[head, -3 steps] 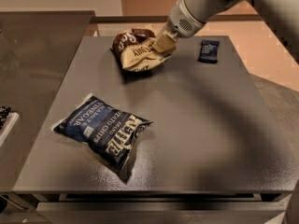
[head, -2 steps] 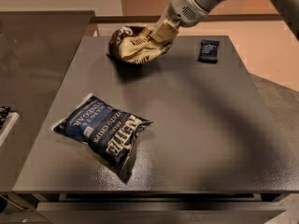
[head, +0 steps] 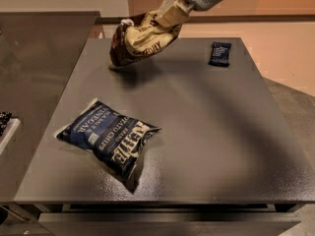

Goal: Pick brown chip bag

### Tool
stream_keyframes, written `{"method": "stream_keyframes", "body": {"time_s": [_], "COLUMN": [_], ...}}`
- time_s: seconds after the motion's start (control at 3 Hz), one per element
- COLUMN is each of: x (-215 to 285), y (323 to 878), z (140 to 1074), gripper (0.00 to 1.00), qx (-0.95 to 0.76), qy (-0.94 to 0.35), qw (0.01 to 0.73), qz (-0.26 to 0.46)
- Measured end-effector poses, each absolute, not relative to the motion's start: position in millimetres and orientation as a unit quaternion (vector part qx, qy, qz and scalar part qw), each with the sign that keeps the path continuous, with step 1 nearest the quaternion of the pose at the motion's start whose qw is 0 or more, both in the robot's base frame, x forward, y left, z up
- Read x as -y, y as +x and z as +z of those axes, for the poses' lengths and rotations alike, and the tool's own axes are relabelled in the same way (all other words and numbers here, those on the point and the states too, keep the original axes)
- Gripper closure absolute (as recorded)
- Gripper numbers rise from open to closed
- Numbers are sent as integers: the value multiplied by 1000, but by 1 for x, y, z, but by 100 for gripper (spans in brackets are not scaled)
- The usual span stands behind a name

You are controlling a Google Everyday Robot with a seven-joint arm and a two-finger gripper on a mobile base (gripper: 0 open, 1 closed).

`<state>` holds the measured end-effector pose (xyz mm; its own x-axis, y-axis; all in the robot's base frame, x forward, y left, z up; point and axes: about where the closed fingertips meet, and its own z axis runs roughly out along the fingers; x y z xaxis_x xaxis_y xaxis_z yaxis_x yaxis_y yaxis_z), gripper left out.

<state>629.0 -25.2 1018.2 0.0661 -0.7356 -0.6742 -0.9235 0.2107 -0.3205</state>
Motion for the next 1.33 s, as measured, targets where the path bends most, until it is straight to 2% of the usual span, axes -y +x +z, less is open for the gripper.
{"method": "stream_keyframes", "body": {"time_s": [1.0,1.33], "x": [28,28], "y": [623,623], "z": [1090,1090], "gripper": [100,100], "qx": [-612,-612], "qy": [-632,-632], "qw": [465,465], "qz": [95,95]}}
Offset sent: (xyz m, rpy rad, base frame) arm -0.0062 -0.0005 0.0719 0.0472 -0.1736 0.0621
